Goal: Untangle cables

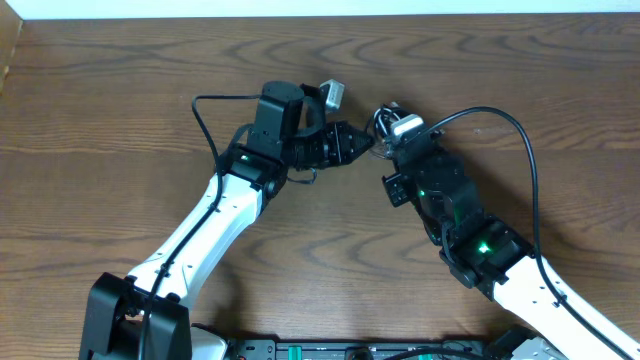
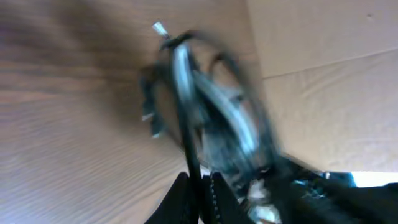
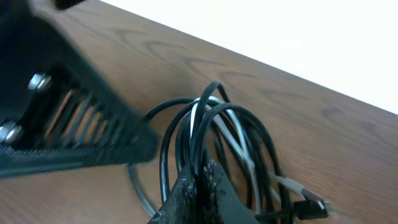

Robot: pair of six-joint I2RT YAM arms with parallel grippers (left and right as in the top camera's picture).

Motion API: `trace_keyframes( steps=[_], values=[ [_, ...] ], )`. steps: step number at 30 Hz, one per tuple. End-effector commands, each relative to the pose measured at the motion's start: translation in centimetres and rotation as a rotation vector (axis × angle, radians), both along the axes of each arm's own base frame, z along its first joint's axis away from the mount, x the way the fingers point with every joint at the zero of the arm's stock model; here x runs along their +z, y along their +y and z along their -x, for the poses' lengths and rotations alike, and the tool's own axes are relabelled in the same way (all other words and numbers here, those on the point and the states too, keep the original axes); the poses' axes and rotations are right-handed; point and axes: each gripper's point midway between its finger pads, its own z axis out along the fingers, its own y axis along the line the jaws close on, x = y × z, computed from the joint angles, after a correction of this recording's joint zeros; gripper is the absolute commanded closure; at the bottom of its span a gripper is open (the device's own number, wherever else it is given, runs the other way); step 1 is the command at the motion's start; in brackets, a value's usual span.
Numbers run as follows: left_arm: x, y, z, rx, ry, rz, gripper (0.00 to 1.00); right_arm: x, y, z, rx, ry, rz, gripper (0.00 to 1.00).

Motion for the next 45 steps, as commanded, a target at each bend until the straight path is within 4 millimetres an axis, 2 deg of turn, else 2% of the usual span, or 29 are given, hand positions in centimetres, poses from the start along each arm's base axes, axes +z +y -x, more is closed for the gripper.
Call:
trace_keyframes(
  steps=[1,7,10,16,20,24,27,33,38,42,45],
  values=[
    [-2.6,1.5,-0.6,0.045,-0.010,-0.119,0.92,1.9,-3.1,-1.3,-0.178,-0.085,0.044,0.99],
    [-5.1,4.9,-0.4,0.085,0.056,-0.234,0.92,4.2,-8.7,-2.0,-0.496,-0.196,0.103,0.99],
    [-5.8,7.1,-0.7,0.119,0.091,-0.260,0.92,4.9,-10.2,-2.2,-0.568,-0.223,0.101,0.99],
    [-7.4,13.1,-1.0,0.219,0.191,-0.310,0.93,5.2,-12.5,-2.7,-0.641,-0.231,0.099,0.99],
    [-8.3,18.1,-0.8,0.322,0.275,-0.326,0.92,5.3,-14.6,-3.0,-0.708,-0.231,0.080,0.99],
    [-8.7,22.4,-0.3,0.405,0.327,-0.332,0.93,5.3,-16.2,-3.2,-0.765,-0.233,0.039,0.99],
    [-8.7,24.8,0.3,0.453,0.359,-0.316,0.93,5.3,-17.0,-3.3,-0.795,-0.234,0.016,0.99],
    [-8.4,27.9,1.4,0.520,0.378,-0.315,0.93,5.3,-17.8,-3.3,-0.817,-0.235,0.016,0.99],
    [-7.5,29.4,1.9,0.558,0.363,-0.316,0.93,5.0,-18.2,-3.6,-0.818,-0.226,-0.020,0.99],
    [-6.3,29.6,2.2,0.575,0.328,-0.317,0.93,4.4,-14.9,-4.7,-0.627,-0.179,-0.088,0.99],
    [-5.2,29.3,2.3,0.573,0.292,-0.307,0.93,4.1,-10.3,-5.2,-0.381,-0.122,-0.195,0.99]
  ],
)
